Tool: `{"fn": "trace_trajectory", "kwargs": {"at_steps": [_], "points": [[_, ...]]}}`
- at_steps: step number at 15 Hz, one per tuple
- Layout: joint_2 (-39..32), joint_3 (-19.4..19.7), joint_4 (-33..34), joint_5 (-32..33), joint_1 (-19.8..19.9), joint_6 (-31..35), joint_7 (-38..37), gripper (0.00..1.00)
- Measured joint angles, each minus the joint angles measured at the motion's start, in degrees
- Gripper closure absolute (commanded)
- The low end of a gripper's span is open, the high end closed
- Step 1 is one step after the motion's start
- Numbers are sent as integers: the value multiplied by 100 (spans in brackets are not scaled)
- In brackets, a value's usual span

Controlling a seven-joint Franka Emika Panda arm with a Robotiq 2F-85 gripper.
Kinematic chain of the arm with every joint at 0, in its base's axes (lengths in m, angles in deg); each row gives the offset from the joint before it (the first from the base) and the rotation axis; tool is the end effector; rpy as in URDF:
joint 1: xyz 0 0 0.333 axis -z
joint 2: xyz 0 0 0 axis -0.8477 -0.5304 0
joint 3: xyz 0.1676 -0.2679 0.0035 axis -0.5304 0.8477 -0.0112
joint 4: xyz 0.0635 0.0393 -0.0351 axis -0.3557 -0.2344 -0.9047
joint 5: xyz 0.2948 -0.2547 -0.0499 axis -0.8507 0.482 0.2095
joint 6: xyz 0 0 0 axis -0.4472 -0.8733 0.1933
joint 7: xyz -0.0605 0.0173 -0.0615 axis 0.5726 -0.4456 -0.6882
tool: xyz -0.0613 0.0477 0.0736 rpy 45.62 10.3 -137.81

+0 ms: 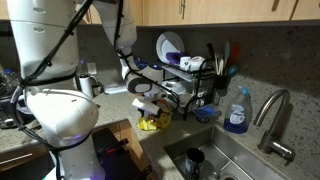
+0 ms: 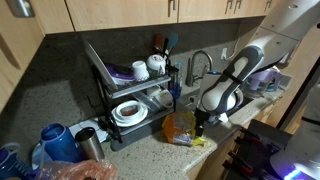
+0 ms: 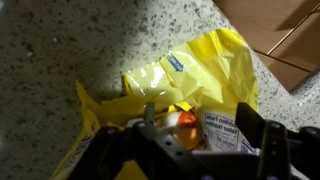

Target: Take one pack out of the packet

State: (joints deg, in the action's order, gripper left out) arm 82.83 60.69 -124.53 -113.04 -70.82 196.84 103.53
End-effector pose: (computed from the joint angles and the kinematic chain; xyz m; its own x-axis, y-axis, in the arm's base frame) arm 0.3900 0.0871 0.1917 0.8841 0.4526 0.1161 0.4656 -0.8743 -0.1371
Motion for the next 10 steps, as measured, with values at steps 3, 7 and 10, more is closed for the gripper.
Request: {"fn": "trace_trajectory", "kwargs": {"at_steps": [3,7,10], "points": [[-92,0,61,19,-117,344,-180,29],[-321,40,62,265,-288,838,-554,33],[-560,173,61,477,-472,1060,-812,30]]}}
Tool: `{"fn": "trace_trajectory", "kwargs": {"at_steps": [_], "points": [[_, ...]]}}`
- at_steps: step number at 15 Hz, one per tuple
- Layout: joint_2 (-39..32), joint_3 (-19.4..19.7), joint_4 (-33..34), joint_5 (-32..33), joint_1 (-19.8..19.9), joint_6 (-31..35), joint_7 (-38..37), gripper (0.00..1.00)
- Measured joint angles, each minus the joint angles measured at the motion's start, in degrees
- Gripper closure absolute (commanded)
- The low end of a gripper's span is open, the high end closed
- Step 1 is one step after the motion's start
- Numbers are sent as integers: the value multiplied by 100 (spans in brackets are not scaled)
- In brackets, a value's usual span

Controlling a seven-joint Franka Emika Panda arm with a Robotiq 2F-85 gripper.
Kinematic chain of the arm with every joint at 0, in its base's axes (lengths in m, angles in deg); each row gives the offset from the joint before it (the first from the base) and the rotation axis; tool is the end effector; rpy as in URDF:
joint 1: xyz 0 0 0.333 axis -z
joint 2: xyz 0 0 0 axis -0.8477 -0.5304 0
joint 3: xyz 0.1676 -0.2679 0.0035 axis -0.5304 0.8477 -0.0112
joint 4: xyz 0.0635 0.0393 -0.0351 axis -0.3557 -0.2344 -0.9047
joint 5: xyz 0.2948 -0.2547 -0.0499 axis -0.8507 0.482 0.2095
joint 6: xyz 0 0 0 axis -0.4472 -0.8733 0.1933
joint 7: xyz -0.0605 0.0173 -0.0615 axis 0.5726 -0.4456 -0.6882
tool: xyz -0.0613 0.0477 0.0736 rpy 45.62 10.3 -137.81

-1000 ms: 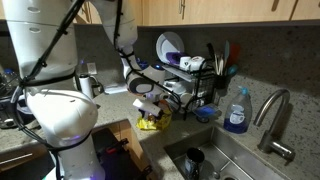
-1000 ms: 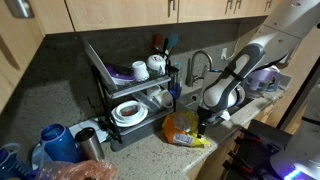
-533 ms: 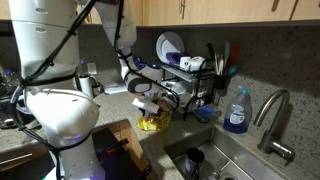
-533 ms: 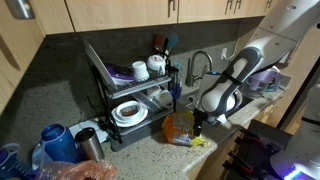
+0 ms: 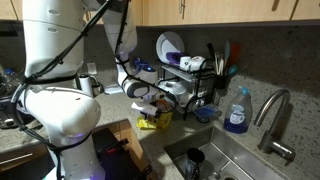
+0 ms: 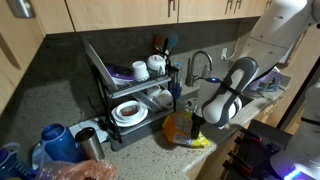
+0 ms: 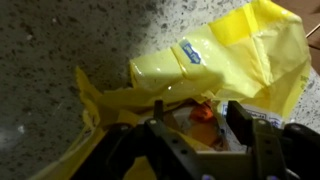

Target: Take one pack out of the packet

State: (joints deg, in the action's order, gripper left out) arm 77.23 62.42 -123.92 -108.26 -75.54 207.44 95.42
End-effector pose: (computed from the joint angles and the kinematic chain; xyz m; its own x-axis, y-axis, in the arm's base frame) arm 0.3947 0.1036 0.1731 0.8878 0.4322 0.1579 0.4421 -0.8964 -0.0325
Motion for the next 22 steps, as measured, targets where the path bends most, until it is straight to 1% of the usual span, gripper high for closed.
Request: {"fn": "trace_trajectory", "kwargs": {"at_steps": [1,2,3,4,5,6,8,10,11,13,15,19,21,22], "points": [[-58,76,0,53,-75,37,-76,31],[-98,162,-3,94,-149,61,-125,36],[-120,259,-7,143,-231,81,-185,53],[-136,357,-12,175,-313,92,-208,58],[-149,456,-17,199,-391,95,-265,61],[-162,545,-20,220,-470,95,-302,67],[-185,701,-24,225,-624,95,-336,85],[-211,801,-32,225,-777,95,-411,99],[-215,753,-48,605,-710,103,-701,100],[-215,607,-87,1624,-499,118,-1602,100],[-215,591,-104,2326,-409,118,-2197,100],[-202,676,-103,3231,-347,118,-2854,100],[-119,768,-103,3539,-340,115,-3002,100],[-29,818,-104,3567,-349,101,-2998,100]]}}
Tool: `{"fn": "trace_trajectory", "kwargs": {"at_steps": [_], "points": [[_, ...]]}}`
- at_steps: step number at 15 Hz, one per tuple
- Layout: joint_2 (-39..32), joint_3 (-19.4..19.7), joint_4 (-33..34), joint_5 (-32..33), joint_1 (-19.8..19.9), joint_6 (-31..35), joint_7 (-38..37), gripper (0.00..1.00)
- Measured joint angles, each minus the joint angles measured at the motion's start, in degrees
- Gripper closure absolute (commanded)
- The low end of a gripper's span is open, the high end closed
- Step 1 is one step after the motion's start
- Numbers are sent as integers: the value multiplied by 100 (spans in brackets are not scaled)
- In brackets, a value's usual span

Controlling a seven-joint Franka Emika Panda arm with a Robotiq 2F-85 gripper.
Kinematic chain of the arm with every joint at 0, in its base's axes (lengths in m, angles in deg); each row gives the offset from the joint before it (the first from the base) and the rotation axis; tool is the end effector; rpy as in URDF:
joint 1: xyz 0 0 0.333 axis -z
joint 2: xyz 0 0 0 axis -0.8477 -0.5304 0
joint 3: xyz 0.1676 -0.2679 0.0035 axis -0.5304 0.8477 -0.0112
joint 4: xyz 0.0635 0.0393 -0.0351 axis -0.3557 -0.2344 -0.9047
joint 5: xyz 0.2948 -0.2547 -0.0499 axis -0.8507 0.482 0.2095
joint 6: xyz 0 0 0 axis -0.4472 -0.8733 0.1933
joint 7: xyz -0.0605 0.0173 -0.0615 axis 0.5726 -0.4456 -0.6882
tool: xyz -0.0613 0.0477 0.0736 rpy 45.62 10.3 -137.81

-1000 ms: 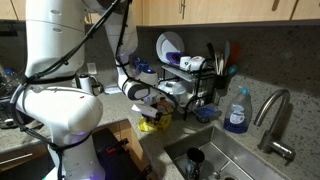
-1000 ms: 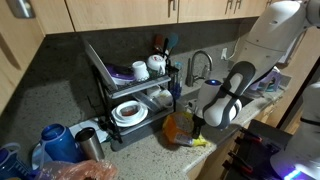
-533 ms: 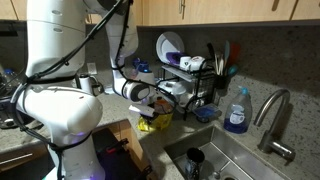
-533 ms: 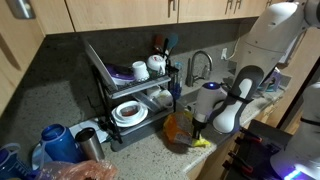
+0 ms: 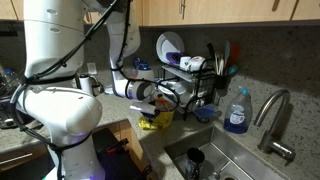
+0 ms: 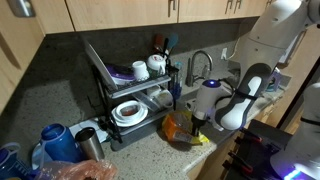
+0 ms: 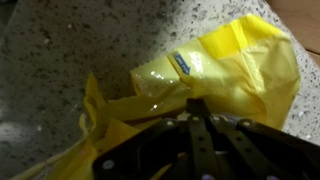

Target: Take one pack out of the packet

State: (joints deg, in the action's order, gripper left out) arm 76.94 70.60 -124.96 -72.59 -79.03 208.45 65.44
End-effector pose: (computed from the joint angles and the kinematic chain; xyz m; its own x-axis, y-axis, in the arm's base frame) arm 0.3923 0.1139 0.1706 0.8808 0.4552 0.1302 0.4518 -0.8904 0.0563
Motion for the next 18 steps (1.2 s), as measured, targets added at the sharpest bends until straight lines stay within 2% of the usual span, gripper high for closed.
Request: {"fn": "trace_trajectory", "kwargs": {"at_steps": [3,6,8,13,18], "points": [[484,-48,-11,11,108,-282,23,100],[1130,-550,-61,-36,568,-817,52,100],[1570,-813,-126,-319,723,-1173,285,100],[2449,-983,-141,-705,699,-1839,703,100],[2805,-987,-86,-837,581,-1923,715,100]]}}
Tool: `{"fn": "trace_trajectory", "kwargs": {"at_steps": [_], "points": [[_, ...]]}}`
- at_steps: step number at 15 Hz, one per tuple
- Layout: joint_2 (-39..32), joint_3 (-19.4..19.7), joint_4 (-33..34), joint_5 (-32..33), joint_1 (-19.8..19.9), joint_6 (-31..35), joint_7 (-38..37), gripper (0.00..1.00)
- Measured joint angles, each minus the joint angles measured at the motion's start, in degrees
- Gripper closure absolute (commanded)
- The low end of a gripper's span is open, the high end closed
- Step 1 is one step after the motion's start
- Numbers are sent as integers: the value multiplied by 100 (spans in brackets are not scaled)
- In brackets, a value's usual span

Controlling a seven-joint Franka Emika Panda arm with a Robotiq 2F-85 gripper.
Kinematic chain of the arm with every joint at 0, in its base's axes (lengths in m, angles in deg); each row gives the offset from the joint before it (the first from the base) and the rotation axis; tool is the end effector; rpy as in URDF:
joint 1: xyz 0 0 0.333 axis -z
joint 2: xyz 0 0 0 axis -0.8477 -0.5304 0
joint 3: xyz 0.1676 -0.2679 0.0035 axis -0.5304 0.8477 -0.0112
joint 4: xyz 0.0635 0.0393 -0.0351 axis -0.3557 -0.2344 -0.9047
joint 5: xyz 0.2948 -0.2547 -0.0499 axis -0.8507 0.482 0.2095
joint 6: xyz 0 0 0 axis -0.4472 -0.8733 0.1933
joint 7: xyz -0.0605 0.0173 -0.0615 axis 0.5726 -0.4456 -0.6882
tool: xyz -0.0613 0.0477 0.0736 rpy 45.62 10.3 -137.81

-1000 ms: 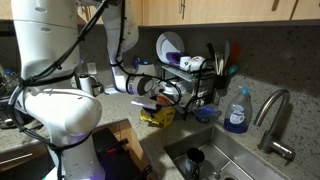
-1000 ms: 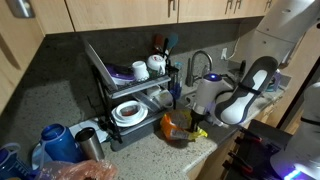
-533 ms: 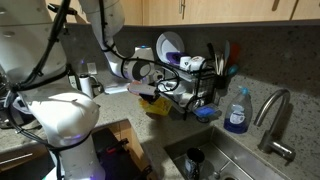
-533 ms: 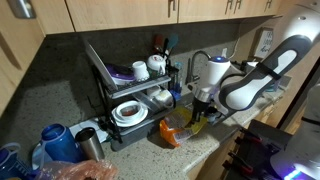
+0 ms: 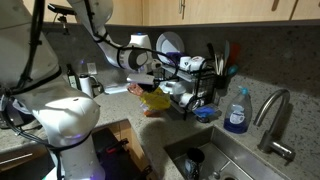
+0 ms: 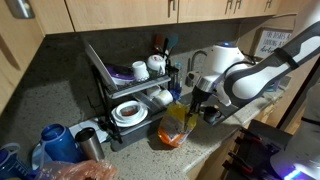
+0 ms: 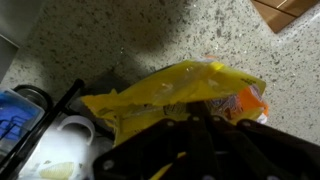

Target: Take one pack out of the packet

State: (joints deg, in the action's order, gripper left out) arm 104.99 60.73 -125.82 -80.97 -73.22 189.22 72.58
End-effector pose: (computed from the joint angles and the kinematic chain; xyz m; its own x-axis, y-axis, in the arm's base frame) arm 0.3908 0.1346 0.3330 0.8306 0.4887 0.2669 0.4927 -0.8684 0.0567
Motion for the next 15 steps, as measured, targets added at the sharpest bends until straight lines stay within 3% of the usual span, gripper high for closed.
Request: {"fn": "trace_trajectory", "kwargs": {"at_steps": [15], "points": [[518,-8,653,-426,-616,-357,0,100]]}}
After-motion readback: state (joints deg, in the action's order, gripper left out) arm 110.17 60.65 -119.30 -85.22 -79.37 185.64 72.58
